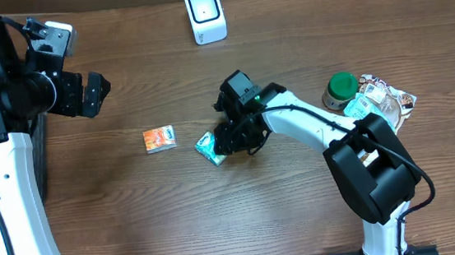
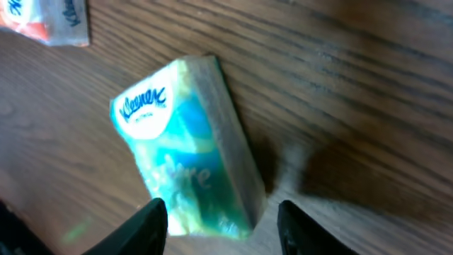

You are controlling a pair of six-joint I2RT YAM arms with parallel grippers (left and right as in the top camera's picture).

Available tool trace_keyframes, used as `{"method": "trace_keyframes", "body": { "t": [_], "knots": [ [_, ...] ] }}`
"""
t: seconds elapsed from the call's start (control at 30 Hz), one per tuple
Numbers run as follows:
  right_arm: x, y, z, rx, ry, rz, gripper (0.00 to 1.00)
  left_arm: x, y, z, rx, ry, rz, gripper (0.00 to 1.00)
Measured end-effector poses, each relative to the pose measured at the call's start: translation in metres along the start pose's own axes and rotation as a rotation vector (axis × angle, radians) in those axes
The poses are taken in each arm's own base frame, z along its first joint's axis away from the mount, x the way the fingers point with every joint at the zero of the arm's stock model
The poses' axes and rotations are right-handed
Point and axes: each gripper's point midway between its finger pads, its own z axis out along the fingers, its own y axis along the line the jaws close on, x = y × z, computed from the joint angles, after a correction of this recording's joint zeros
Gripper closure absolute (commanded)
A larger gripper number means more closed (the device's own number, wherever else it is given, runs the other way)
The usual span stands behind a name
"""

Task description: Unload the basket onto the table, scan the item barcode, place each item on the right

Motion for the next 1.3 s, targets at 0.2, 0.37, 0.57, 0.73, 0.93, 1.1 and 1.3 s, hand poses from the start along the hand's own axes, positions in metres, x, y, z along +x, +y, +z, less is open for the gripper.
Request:
{"method": "trace_keyframes", "body": {
  "t": [0.2,0.37,0.57,0.73,0.93,1.1,1.3],
  "knots": [
    [-0.001,-0.003,0.01,-0.02,-0.03,0.053,0.63,0.0,0.0,0.0,0.0,0.0,0.0,0.0],
    [0.001,-0.002,0.011,-0.033,-0.024,0.085,0.86,0.0,0.0,0.0,0.0,0.0,0.0,0.0],
    [0.004,0.005,0.011,-0.069,-0.006,0.116,0.96,0.0,0.0,0.0,0.0,0.0,0.0,0.0],
    [0.007,0.012,0.003,-0.175,0.035,0.157,0.96,0.0,0.0,0.0,0.0,0.0,0.0,0.0],
    [-0.01,0.017,-0.051,-0.442,0.023,0.236,0.96,0.0,0.0,0.0,0.0,0.0,0.0,0.0],
    [-0.027,0.02,-0.123,-0.692,-0.049,0.243,0.96,0.0,0.0,0.0,0.0,0.0,0.0,0.0],
    [-0.036,0.004,-0.176,-0.912,-0.078,0.288,0.96,0.0,0.0,0.0,0.0,0.0,0.0,0.0]
  ]
}}
